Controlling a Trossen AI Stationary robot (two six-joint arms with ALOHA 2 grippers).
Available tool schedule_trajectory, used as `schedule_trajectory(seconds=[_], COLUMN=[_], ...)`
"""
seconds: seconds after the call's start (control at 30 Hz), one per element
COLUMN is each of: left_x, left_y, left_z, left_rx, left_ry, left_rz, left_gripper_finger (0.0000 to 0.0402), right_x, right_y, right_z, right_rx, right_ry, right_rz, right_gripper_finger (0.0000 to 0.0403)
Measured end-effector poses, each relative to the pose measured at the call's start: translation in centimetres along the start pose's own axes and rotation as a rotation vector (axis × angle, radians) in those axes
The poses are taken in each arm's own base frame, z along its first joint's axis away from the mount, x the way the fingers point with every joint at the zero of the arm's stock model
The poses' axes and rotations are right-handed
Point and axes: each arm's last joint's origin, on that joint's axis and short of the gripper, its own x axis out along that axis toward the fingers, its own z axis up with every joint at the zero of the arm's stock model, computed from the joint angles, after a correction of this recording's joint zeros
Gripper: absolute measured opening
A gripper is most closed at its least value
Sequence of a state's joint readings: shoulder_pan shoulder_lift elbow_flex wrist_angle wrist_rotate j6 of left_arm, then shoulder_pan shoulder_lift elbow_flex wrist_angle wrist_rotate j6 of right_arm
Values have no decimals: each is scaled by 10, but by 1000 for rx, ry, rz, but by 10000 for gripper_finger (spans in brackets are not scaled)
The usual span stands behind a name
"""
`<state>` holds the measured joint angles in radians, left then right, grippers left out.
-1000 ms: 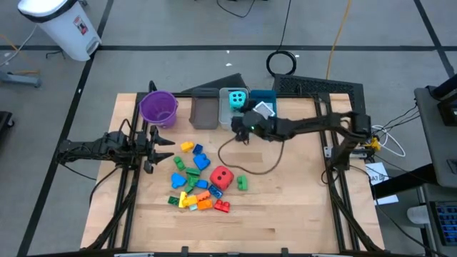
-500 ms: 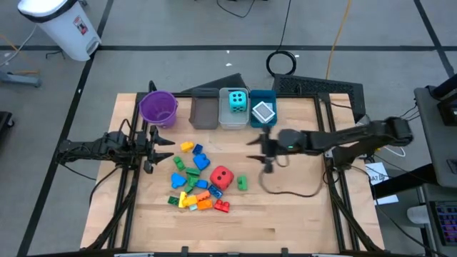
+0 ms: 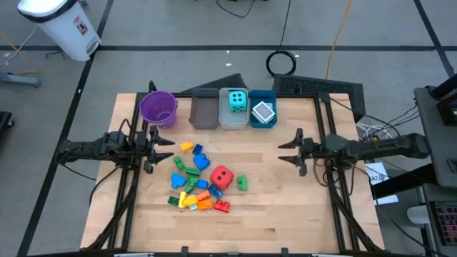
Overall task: Pick & Place Toys
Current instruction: Put the red dice into the gray bin
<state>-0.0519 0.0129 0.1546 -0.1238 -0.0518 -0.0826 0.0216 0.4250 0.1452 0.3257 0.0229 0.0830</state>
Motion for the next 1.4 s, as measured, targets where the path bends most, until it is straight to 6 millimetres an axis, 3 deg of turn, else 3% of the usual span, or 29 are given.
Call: schedule_trajectory(seconds=[0.1, 0.6, 0.8, 0.97, 1.2, 1.4], left_x=[0, 0, -2, -1, 25, 64], left_y=[0, -1, -2, 1, 0, -4], left_z=[0, 7, 20, 19, 16, 10], left_rx=[0, -11, -212, -347, -567, -658], left_ry=[0, -76, -201, -203, -151, 46], left_rz=[0, -6, -37, 22, 30, 15], left_gripper_finger=[209, 209, 209, 209, 227, 314], right_x=[-9, -18, -17, -17, -17, -17], right_y=[-1, 3, 3, 3, 3, 3], right_z=[-10, -7, -8, -7, -7, -7], right_rx=[17, -2, -2, -3, -3, -3], right_ry=[-38, -90, -80, -81, -81, -81], right_rz=[5, 157, 163, 163, 163, 163], right_gripper_finger=[177, 169, 169, 172, 169, 173])
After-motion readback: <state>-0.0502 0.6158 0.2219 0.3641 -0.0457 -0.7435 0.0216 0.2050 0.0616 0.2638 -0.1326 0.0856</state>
